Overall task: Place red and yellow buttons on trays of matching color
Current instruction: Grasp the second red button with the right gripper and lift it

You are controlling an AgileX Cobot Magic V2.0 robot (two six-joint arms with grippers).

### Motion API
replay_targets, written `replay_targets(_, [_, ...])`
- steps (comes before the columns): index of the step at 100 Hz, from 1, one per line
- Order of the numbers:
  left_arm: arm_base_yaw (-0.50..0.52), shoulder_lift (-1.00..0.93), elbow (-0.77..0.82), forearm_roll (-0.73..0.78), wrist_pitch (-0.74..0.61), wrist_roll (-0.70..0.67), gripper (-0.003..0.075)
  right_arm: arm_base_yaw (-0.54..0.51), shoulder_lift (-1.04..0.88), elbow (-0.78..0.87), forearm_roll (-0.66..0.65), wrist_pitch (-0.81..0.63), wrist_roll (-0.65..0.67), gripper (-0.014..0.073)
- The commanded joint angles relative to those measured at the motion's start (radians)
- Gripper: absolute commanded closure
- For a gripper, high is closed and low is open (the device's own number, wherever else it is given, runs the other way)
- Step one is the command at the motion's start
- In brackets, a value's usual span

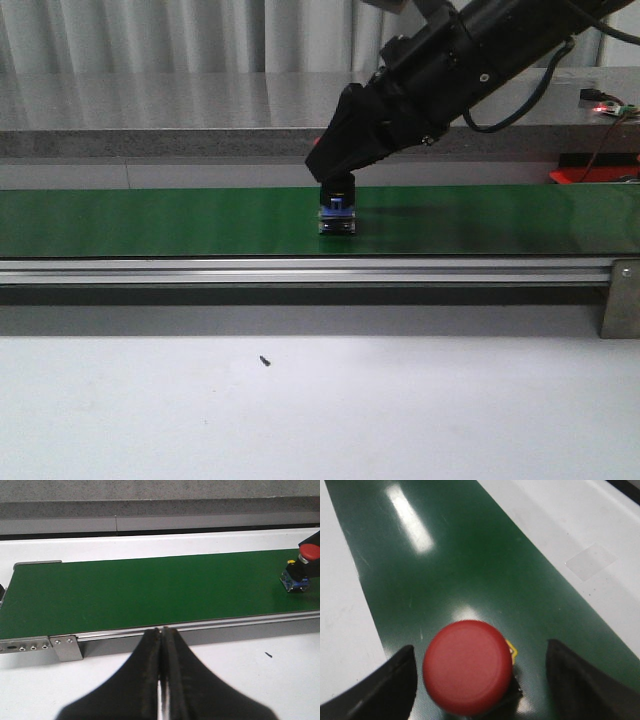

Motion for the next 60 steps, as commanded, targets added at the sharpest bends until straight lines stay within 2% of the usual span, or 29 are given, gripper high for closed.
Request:
replay_targets(1, [-0.008, 0.005, -0.029, -0.025, -0.075, 0.002, 0.0740, 0.000, -0.048, -0.033, 0.064, -0.005, -0.011, 0.0062])
replay_targets(8, [-0.008, 0.005, -0.029, -0.025, -0.075, 0.002, 0.0740, 0.000, -0.048, -0.033, 0.067, -0.012, -0.011, 0.0125])
replay_targets(25, [-0.008, 0.005, -0.029, -0.025, -0.075, 0.002, 0.0740, 0.000, -0.048, -0.033, 0.070, -0.014, -0.011, 0.0413])
replay_targets(32, [-0.008, 0.005, -0.029, -0.025, -0.075, 0.002, 0.0740, 0.000, -0.049, -0.033, 0.074, -0.014, -0.011, 0.0491])
replay_targets(42, [-0.008, 0.005, -0.029, -0.025, -0.075, 0.002, 0.0740, -0.004, -0.059, -0.033, 0.074, -0.015, -0.011, 0.0538])
replay_targets(60, [-0.008, 0.005, -0.029, -0.025, -0.075, 0.002, 0.0740, -0.043, -0.126, -0.033, 0.074, -0.016, -0.011, 0.0538])
